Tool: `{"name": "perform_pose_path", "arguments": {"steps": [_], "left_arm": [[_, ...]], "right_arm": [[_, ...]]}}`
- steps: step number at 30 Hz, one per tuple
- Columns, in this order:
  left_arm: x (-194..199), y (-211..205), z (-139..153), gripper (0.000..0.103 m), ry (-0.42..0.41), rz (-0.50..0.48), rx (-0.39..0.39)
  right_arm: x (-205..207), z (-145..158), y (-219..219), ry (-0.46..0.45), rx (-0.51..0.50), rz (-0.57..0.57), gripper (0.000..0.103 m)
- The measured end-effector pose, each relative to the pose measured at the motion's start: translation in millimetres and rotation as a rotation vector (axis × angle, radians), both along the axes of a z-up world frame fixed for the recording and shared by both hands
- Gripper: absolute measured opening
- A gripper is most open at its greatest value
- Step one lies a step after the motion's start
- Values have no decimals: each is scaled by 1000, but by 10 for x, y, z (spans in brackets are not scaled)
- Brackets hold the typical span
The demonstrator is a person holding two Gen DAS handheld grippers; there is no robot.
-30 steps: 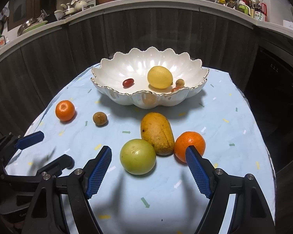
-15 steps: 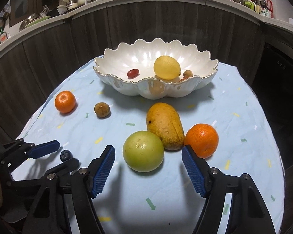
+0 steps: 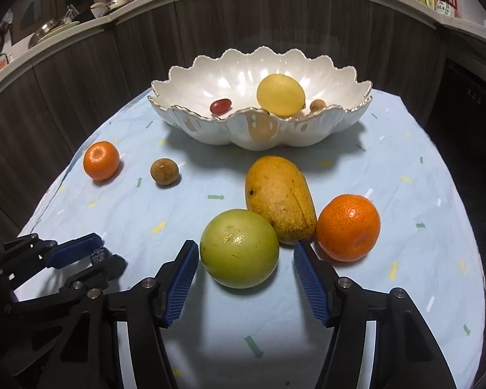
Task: Organize fruits
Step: 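Close the left tool on the blueberry while the right tool grasps the green fruit, then carry the blueberry and green fruit in both tools over the bowl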
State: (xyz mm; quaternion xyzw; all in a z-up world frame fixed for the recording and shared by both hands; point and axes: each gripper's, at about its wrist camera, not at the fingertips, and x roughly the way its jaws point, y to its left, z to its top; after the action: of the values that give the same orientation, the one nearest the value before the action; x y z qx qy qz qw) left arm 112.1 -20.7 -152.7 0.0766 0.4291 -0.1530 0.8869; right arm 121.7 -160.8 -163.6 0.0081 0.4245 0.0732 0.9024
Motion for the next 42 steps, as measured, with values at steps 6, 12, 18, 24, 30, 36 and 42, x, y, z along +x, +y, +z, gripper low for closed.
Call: {"name": "perform_pose_path", "arguments": {"steps": [6, 12, 18, 24, 30, 36, 42], "left_arm": [[3, -18, 2, 26, -5, -7, 3], [6, -22, 9, 22, -4, -8, 5], [-14, -11, 38, 21, -7, 2, 15], [-68, -1, 155, 21, -38, 6, 18], [-97, 13, 282, 21, -63, 19, 24], [-107, 15, 422, 21, -81, 33, 22], [-134, -4, 585, 21, -106, 35, 20]], "right_arm": [[10, -25, 35, 10, 20, 24, 49], [-1, -15, 42, 11, 14, 26, 49], [-49, 74, 43, -10, 7, 36, 49], [-118, 210, 40, -44, 1, 37, 49], [-181, 376, 19, -82, -2, 31, 49], [-239, 548, 15, -117, 4, 30, 49], [-291, 689, -10, -147, 15, 27, 49]]}}
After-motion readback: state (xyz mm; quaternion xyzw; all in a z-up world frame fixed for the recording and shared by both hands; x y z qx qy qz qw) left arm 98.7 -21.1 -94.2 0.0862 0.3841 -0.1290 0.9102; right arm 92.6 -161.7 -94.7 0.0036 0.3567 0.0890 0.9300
